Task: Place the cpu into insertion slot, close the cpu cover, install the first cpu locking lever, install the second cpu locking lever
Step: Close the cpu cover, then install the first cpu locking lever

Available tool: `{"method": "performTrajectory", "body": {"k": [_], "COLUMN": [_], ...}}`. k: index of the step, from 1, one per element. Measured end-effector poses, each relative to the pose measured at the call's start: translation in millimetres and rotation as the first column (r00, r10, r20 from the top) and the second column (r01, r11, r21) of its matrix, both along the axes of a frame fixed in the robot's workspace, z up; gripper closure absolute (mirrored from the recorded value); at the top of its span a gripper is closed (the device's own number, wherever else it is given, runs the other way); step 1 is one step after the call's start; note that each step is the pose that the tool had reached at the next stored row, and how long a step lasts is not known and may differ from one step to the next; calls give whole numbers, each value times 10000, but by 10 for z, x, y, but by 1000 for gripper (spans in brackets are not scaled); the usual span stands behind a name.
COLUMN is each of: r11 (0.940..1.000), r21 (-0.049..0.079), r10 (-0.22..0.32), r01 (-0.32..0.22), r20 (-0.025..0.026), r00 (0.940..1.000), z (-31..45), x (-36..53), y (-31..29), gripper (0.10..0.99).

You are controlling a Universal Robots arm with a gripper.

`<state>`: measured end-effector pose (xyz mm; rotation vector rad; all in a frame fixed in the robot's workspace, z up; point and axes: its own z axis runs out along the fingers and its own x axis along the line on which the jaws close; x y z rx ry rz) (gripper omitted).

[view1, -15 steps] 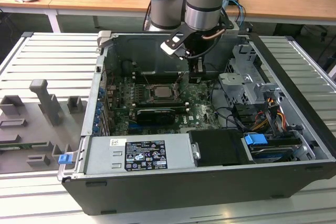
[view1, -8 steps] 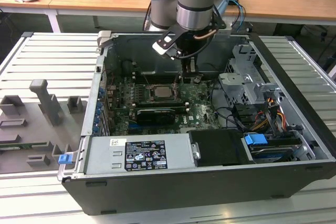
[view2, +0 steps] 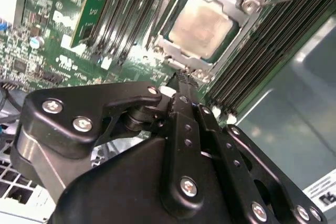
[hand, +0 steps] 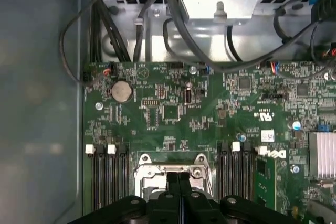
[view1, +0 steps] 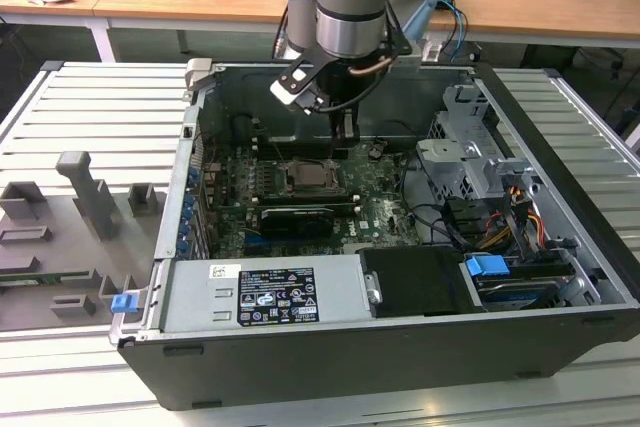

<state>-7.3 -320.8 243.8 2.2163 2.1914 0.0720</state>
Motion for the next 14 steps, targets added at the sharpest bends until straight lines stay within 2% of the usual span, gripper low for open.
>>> {"method": "performTrajectory", "body": {"k": [1,2,3,4,12,14], "r11": [10000,10000,10000,10000,10000,10000], "r21": [-2,-2,7,10,10,2], "r10": [0,1,0,94,99,99], "r01": [0,-1,0,-94,-99,-99], "r20": [-1,-1,0,-1,-1,-1], "r00": [10000,10000,10000,10000,10000,10000], "z": [-40,-107,-116,-129,-126,-100], "x": [-28,-105,-166,-264,-301,-301], "y": [2,3,4,5,4,4], "gripper": [980,980,980,980,980,980]}}
